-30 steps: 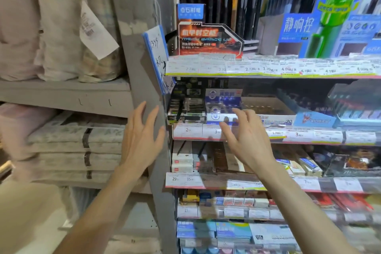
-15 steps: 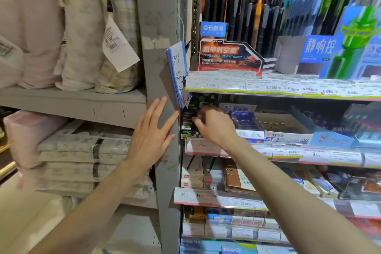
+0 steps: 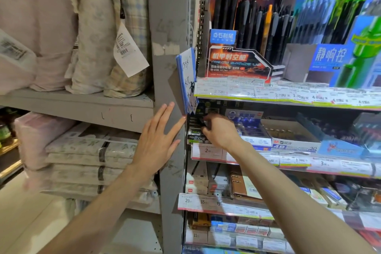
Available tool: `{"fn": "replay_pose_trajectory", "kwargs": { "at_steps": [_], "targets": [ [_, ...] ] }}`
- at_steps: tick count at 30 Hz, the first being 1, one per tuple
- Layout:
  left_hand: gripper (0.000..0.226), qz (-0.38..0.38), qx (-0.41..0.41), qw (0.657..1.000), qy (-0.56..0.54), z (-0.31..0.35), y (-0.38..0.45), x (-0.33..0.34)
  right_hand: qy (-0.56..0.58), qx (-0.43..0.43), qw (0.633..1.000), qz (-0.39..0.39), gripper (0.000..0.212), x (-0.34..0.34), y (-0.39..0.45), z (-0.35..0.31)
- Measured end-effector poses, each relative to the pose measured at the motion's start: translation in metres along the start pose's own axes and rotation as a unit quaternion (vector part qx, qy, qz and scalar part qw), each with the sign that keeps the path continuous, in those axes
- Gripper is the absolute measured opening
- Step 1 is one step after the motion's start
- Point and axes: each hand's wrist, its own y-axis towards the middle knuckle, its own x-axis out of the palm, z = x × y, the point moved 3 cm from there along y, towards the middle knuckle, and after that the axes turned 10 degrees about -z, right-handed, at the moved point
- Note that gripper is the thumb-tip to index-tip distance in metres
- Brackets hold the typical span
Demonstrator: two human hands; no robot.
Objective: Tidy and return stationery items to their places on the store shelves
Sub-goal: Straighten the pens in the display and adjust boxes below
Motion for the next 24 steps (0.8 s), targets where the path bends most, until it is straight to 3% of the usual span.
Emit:
{"fn": "replay_pose_trajectory", "kwargs": {
  "at_steps": [11, 19, 24],
  "targets": [
    [0.068, -0.01, -0.02, 0.999, -0.035, 0.007, -0.001, -0.003, -0.064, -0.045, 0.995, 0.064, 0.033, -0.011, -0.037, 0.009],
    [0.058, 0.012, -0.071, 0.984, -0.164, 0.026, -0.007, -0.022, 0.059, -0.098, 0.988, 0.107, 0.018, -0.019, -0.091, 0.037],
    [0.04, 0.073, -0.099, 0.969, -0.213, 0.052, -0.001, -0.058, 0.141, -0.112, 0.972, 0.149, 0.015, -0.057, -0.118, 0.058]
  ]
}}
